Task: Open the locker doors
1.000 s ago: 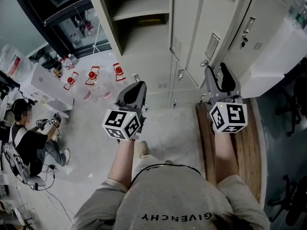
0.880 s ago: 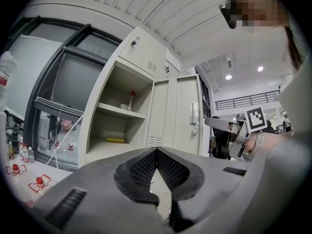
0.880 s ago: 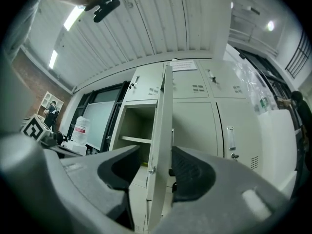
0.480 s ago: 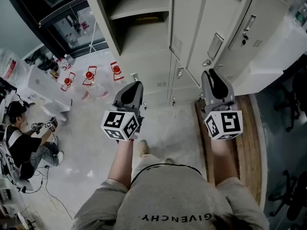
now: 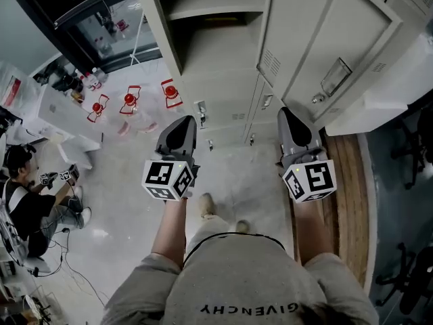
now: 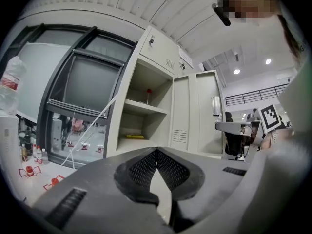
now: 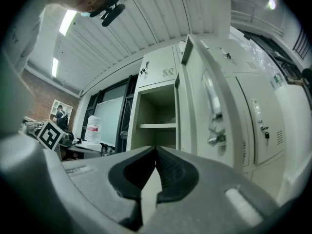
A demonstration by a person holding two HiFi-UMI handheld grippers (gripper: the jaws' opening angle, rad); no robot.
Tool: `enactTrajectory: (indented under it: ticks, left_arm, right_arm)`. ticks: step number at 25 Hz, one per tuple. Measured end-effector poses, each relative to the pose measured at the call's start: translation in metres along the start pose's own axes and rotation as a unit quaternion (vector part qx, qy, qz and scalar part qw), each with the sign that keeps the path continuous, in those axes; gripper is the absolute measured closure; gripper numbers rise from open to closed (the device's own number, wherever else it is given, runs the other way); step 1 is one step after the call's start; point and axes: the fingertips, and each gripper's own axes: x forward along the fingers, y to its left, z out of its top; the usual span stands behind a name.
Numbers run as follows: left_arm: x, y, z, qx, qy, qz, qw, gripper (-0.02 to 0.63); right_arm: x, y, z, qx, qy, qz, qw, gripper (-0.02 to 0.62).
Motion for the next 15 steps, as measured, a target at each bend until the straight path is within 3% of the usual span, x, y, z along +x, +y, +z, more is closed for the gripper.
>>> enactTrajectory:
  ticks: [9, 15]
  left_arm:
    - [-0.017, 0.08, -0.032, -0.015, 0.024, 0.028, 0.9992, 0.607]
    - [-0.02, 0.132, -0.057, -0.033, 0.036, 0.038, 0.9981, 0.607]
  right_arm:
    - [0.068, 0.069, -0.07, 0.062, 0.052, 0.066, 0.995, 0.592]
    - [0.111, 0.11, -0.123, 0.083, 0.088, 0.088, 0.989, 0.584]
